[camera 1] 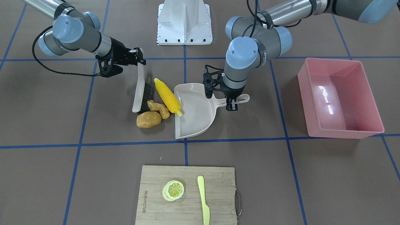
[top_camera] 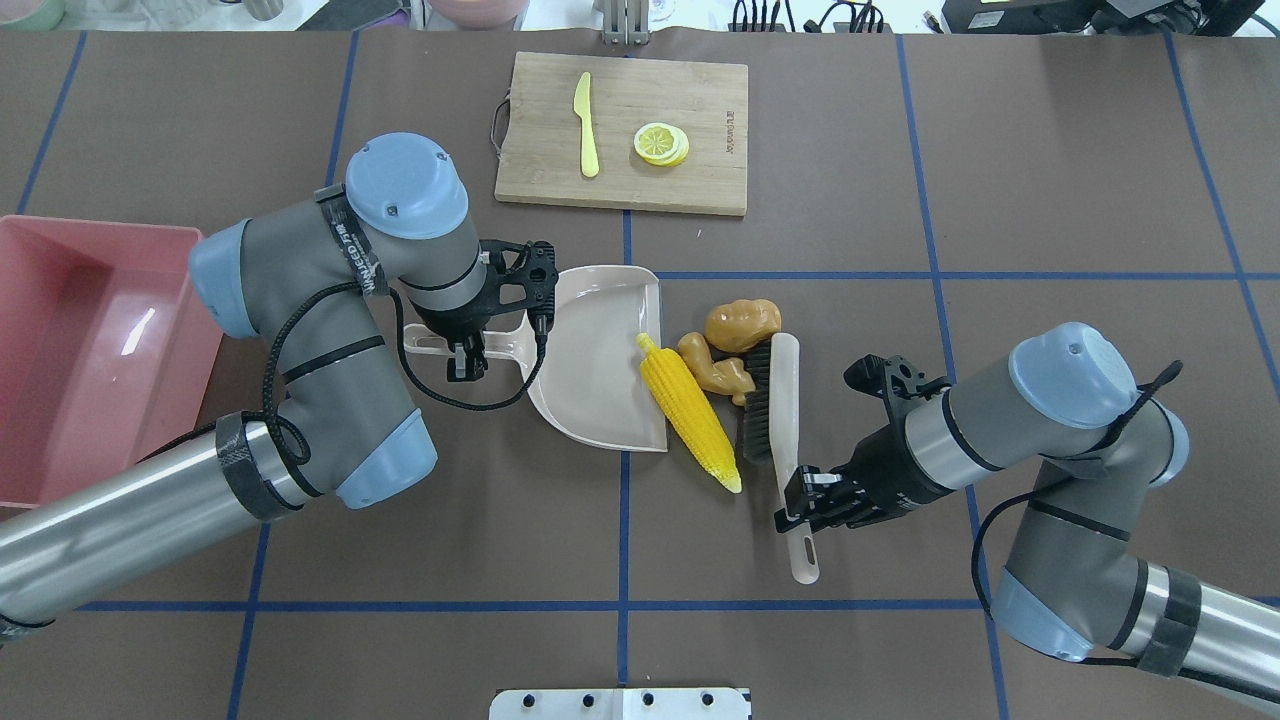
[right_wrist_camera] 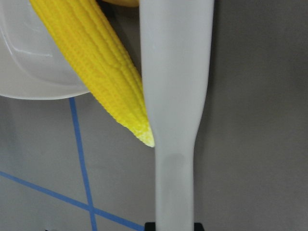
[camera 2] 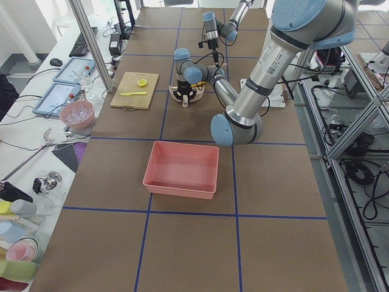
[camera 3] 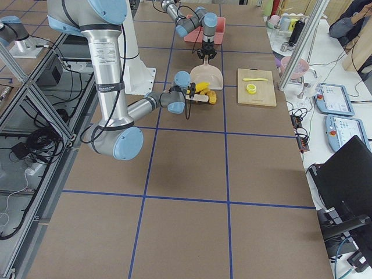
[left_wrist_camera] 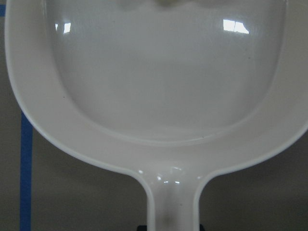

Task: Sweep and dump trash into bin
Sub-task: 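Sweep the yellow corn into the dustpan with the brush in the right gripper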

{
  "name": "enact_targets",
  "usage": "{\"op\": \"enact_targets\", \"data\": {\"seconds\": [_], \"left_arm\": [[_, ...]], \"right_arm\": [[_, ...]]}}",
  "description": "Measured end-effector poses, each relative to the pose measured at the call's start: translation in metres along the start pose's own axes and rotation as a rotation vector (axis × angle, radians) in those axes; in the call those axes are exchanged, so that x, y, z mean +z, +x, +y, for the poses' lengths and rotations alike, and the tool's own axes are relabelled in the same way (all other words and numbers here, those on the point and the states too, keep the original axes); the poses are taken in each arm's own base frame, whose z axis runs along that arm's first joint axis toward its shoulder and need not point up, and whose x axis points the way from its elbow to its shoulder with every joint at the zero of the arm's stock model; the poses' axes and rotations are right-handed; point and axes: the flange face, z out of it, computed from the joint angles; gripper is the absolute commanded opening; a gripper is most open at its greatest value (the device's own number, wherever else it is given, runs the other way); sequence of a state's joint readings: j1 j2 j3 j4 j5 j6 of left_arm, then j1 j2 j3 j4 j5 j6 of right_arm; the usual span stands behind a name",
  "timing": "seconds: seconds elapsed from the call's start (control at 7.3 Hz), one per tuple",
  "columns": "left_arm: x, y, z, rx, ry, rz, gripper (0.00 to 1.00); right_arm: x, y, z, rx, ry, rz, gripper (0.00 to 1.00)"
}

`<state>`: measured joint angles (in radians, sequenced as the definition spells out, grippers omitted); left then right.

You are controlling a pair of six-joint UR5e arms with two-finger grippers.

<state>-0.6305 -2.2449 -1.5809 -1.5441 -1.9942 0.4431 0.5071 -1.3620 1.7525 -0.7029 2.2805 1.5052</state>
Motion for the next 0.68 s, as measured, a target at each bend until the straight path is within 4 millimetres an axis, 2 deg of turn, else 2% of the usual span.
{"op": "enact_targets", "data": {"seconds": [0.41,0.68], "left_arm": [[0.001,0.0,0.001,0.0,-0.001,0.001,0.0],[0.002,0.0,0.003,-0.001,-0.003,0.002,0.0]], "right_arm": [[0.025,-0.064,0.002,0.017,-0.001,0.002,0.0],[0.044,-0.093,0.007,0.015,0.001,-0.001,0.0]]}}
